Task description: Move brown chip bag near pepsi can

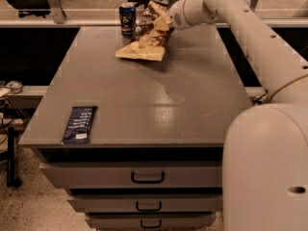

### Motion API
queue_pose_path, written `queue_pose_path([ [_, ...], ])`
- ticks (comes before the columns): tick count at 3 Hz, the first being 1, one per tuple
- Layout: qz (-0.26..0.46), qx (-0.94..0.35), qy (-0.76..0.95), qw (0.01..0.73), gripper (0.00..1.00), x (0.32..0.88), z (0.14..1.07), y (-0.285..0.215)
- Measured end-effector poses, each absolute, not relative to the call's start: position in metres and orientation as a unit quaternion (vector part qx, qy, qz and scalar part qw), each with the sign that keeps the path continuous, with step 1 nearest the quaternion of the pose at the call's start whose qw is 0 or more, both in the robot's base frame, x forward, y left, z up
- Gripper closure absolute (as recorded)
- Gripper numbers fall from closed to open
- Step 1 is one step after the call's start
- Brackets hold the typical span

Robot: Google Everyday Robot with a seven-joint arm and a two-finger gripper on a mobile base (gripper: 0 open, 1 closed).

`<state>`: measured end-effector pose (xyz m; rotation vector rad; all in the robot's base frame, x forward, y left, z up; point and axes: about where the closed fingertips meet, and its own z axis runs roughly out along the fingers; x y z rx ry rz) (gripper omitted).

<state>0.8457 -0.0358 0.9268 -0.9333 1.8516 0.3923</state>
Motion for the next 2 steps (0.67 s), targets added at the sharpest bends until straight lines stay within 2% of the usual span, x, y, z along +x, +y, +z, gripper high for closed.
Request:
queue_pose_path([
  [1, 0.165, -0.377, 0.766, 0.494, 1.00, 0.8592, 0.9239, -0.0274],
  [2, 0.168, -0.372, 0.770, 0.490, 0.82, 0.8690, 0.9193, -0.0221],
])
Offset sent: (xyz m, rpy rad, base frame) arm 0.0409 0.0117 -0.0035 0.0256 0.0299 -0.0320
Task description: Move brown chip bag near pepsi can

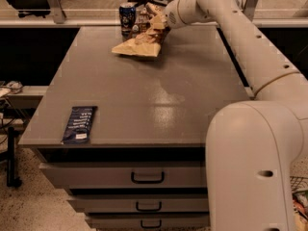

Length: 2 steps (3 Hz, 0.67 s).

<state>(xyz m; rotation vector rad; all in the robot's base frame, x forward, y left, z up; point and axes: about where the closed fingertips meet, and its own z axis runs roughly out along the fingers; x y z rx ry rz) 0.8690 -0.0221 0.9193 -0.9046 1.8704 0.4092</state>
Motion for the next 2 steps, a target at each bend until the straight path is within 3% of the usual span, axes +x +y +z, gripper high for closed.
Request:
queue_pose_path([
  [2, 0.173, -0.367, 0.774, 0.487, 0.35, 0.8784, 0.9155, -0.0193],
])
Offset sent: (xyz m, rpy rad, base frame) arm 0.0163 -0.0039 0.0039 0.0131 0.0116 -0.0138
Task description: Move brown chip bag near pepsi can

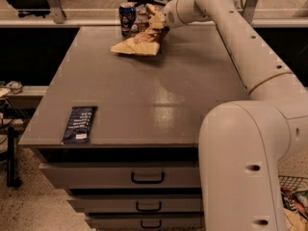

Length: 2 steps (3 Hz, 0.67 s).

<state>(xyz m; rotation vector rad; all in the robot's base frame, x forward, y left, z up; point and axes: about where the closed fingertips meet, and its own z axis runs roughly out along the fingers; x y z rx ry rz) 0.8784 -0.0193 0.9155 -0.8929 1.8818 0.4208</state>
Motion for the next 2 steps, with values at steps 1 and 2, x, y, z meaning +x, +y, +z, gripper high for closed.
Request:
queue_pose_path([
  [1, 0.174, -0.369, 0.771, 0.488, 0.12, 0.8788, 0.9191, -0.0192],
  [2, 0.175, -0.371, 0.767, 0.493, 0.00, 0.8782, 0.9260, -0.0221],
])
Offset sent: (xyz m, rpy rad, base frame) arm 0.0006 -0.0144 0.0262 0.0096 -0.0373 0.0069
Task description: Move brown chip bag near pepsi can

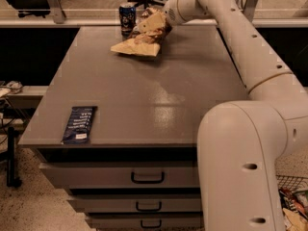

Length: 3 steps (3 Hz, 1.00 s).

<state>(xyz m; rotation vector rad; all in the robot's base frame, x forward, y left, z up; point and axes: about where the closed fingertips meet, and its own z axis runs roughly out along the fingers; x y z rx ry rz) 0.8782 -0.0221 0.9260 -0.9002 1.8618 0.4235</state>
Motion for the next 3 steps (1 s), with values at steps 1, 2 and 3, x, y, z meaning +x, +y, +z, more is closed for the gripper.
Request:
queue_pose_path([
  [1, 0.174, -0.372, 0.761, 0.502, 0.00, 0.876, 0.938, -0.028],
  [2, 0.175, -0.373, 0.746, 0.522, 0.00, 0.865, 0.963, -0.044],
  [3, 0.161, -0.375, 0.733, 0.545, 0.00, 0.837, 0.992, -0.081],
])
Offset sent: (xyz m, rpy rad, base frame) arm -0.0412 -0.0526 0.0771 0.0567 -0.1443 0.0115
